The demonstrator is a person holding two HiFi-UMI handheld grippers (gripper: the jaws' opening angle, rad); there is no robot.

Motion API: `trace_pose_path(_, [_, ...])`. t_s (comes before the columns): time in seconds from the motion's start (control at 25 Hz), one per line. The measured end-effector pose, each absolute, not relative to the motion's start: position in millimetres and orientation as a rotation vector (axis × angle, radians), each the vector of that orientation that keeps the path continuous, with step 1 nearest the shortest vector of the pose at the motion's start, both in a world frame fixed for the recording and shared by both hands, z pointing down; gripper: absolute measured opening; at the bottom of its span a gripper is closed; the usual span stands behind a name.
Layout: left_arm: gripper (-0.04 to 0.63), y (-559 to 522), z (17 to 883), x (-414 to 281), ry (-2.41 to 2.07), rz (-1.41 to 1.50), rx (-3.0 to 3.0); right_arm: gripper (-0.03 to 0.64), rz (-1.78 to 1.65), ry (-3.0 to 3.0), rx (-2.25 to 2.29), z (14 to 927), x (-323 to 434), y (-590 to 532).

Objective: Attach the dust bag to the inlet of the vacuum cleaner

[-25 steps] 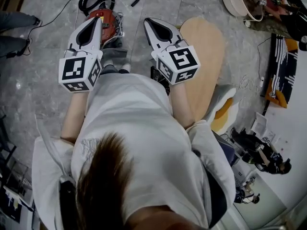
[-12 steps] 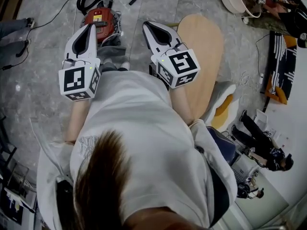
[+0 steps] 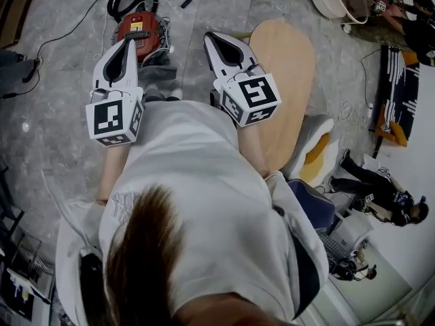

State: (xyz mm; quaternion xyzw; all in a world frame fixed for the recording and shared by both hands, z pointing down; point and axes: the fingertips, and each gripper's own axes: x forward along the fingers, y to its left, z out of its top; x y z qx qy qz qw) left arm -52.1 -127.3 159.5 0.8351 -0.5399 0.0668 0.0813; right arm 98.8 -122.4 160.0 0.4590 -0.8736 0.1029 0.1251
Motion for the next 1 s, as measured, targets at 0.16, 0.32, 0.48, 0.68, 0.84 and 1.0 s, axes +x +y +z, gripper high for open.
trace_pose_path(0.16, [0.017, -130, 155, -50, -1.620, 0.201, 2.519, 0.002, 0.301, -2.542, 1.356, 159, 105, -122])
trace_pose_path(0.32, [0.018, -126, 154, -47, -1.627, 0.198, 2.526, 0.002, 0.308, -2.538, 1.359, 162, 110, -118])
trace_pose_path(0.48, [0.017, -118, 153, -43, -1.626, 0.194, 2.529, 0.002, 0.304, -2.541, 1.354, 161, 113, -110])
trace_pose_path(0.68, [0.017, -115, 152, -41, -1.625, 0.191, 2.537, 0.002, 0.301, -2.537, 1.356, 160, 118, -107])
trace_pose_path(0.84, [0.017, -115, 156, -41, -1.628, 0.195, 2.535, 0.002, 0.304, -2.530, 1.362, 164, 121, -108])
trace_pose_path(1.0, [0.018, -114, 157, -39, -1.622, 0.203, 2.548, 0.002, 0.308, -2.531, 1.365, 165, 123, -105])
